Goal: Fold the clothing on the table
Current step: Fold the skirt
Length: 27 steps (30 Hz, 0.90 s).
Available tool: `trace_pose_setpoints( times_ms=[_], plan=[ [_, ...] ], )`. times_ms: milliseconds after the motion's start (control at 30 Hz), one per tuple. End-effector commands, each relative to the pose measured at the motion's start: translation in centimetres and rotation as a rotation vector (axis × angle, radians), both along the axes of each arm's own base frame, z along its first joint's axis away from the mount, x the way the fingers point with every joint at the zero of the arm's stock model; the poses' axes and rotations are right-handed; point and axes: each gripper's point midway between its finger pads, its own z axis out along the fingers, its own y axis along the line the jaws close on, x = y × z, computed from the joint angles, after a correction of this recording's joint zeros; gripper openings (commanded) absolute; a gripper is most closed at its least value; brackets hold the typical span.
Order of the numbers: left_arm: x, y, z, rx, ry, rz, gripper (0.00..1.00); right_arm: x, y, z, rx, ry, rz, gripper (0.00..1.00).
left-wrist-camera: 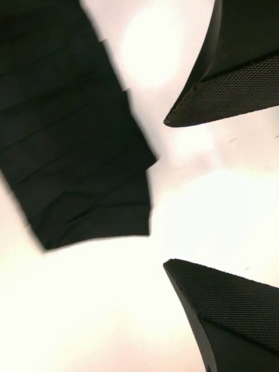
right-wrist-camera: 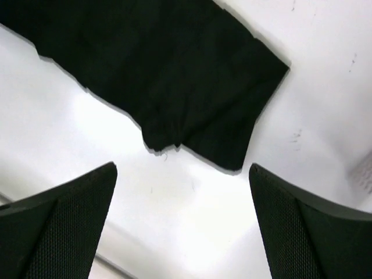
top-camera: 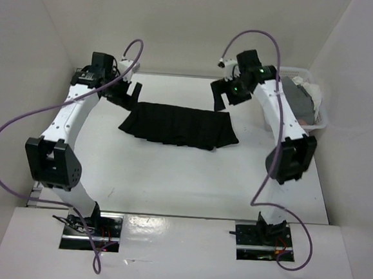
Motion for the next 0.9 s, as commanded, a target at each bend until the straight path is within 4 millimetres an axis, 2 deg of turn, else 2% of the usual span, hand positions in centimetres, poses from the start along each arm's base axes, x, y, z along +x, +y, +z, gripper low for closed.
trace_pose_setpoints(
  times_ms=[0,33,67,100,133,167,200,267,333,433,533,567,600,700,733,767,800,867],
  plan=[
    [-4.6,-1.3,-2.6,-0.034,0.127,-0.098,1.00,-2.2,-2.0,-1.0,0.016,-0.038,-0.035,0.98],
    [-5.5,-1.5,-1.7,-0.044,0.105,-0.106,1.00,-2.5,-3.2,-1.4,0.032,-0.036,-0.054,0.98],
    [-6.6,-1.3,-2.4,-0.055,0.133,-0.104,1.00,-2.5,-3.5,-1.3,0.070,-0.060,-0.055,0.98],
    [-7.4,-1.4,-1.7,-0.058,0.117,-0.117,1.00,-4.0,-4.3,-2.5,0.088,-0.031,-0.063,0.98],
    [-7.8,-1.5,-1.7,-0.066,0.117,-0.123,1.00,-3.9,-6.0,-2.9,0.110,-0.027,-0.099,0.98],
    [-8.8,-1.7,-1.9,-0.077,0.133,-0.131,1.00,-4.4,-6.3,-4.2,0.148,0.000,-0.105,0.98],
    [-9.3,-1.5,-1.9,-0.088,0.145,-0.129,1.00,-4.4,-7.4,-4.9,0.162,0.015,-0.131,0.98],
    [-10.1,-1.6,-1.7,-0.095,0.139,-0.134,1.00,-5.1,-7.4,-6.5,0.186,0.062,-0.128,0.98],
    [-11.0,-1.7,-2.3,-0.118,0.157,-0.139,1.00,-4.9,-7.6,-8.1,0.200,0.102,-0.136,0.98],
    [-11.9,-2.1,-2.4,-0.138,0.155,-0.154,1.00,-4.2,-7.9,-11.0,0.174,0.141,-0.125,0.98],
    [-12.7,-2.4,-2.1,-0.157,0.136,-0.169,1.00,-2.7,-8.7,-13.3,0.168,0.163,-0.126,0.98],
    [-13.1,-2.6,-2.3,-0.164,0.132,-0.175,1.00,-2.6,-9.0,-13.8,0.187,0.190,-0.133,0.98],
    [-13.1,-2.3,-2.3,-0.164,0.125,-0.167,1.00,-2.7,-8.2,-14.0,0.230,0.213,-0.103,0.98],
    [-13.9,-2.4,-3.0,-0.172,0.133,-0.171,1.00,-2.0,-7.6,-15.0,0.298,0.248,-0.086,0.98],
    [-14.0,-2.4,-2.6,-0.172,0.121,-0.172,1.00,-1.5,-7.6,-15.5,0.299,0.245,-0.085,0.98],
    [-14.3,-2.4,-2.8,-0.172,0.122,-0.172,1.00,-1.5,-7.4,-15.4,0.307,0.246,-0.081,0.98],
    [-14.5,-2.4,-3.1,-0.172,0.131,-0.171,1.00,-0.8,-7.3,-15.1,0.318,0.227,-0.072,0.98],
    [-14.6,-2.4,-2.7,-0.171,0.107,-0.174,1.00,-0.3,-7.1,-14.9,0.328,0.219,-0.066,0.98]
  ],
)
